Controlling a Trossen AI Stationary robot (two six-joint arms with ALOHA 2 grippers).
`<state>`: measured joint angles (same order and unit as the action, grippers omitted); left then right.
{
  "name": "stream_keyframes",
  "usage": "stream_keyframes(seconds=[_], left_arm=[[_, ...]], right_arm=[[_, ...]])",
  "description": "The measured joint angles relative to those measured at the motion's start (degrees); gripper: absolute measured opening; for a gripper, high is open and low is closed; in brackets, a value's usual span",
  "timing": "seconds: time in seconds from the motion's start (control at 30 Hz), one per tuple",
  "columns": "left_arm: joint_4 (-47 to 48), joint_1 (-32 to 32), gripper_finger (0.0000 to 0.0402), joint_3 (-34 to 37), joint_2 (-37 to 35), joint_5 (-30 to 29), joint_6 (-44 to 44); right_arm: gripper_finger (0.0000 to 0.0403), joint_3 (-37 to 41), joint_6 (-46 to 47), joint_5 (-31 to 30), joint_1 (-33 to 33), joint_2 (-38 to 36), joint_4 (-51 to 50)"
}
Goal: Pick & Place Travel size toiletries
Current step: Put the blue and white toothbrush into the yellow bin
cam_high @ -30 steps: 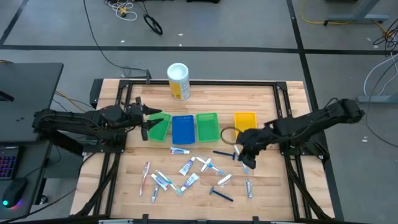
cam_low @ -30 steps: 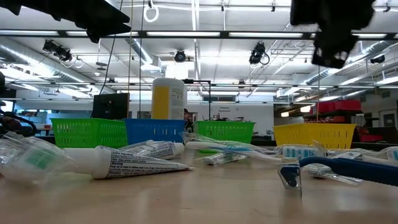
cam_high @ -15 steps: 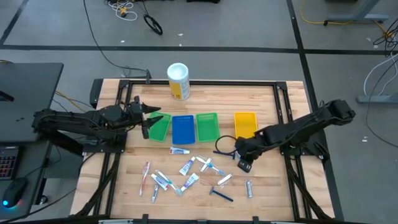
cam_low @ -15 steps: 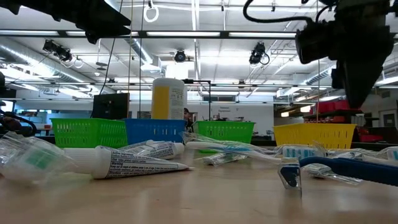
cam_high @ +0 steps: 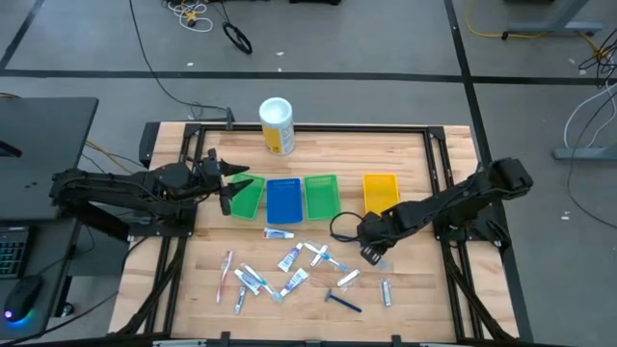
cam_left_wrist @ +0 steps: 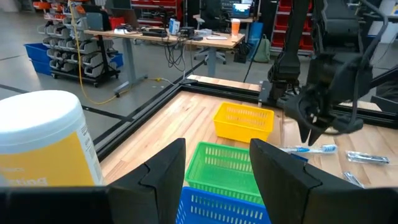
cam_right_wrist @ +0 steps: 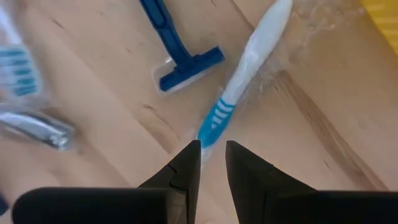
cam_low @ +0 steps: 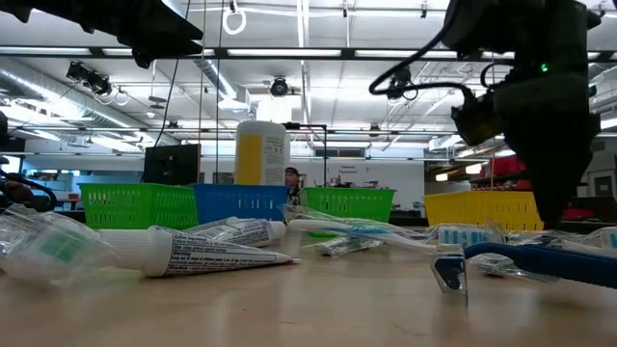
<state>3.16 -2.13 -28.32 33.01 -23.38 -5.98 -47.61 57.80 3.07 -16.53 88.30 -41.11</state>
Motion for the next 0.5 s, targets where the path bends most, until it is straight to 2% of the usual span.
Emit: stream_keyframes(seconds=[0.3, 0.5], left_arm=[[0.0, 0.0, 0.0187, 0.0, 0.0, 0.0, 0.0], [0.0, 0.0, 0.0187, 0.0, 0.0, 0.0, 0.0]], right_arm=[[0.0086, 0.0, -1.3, 1.9, 0.4, 1.3, 1.6], [0.012, 0.0, -2.9, 2.0, 1.1, 1.3, 1.5]])
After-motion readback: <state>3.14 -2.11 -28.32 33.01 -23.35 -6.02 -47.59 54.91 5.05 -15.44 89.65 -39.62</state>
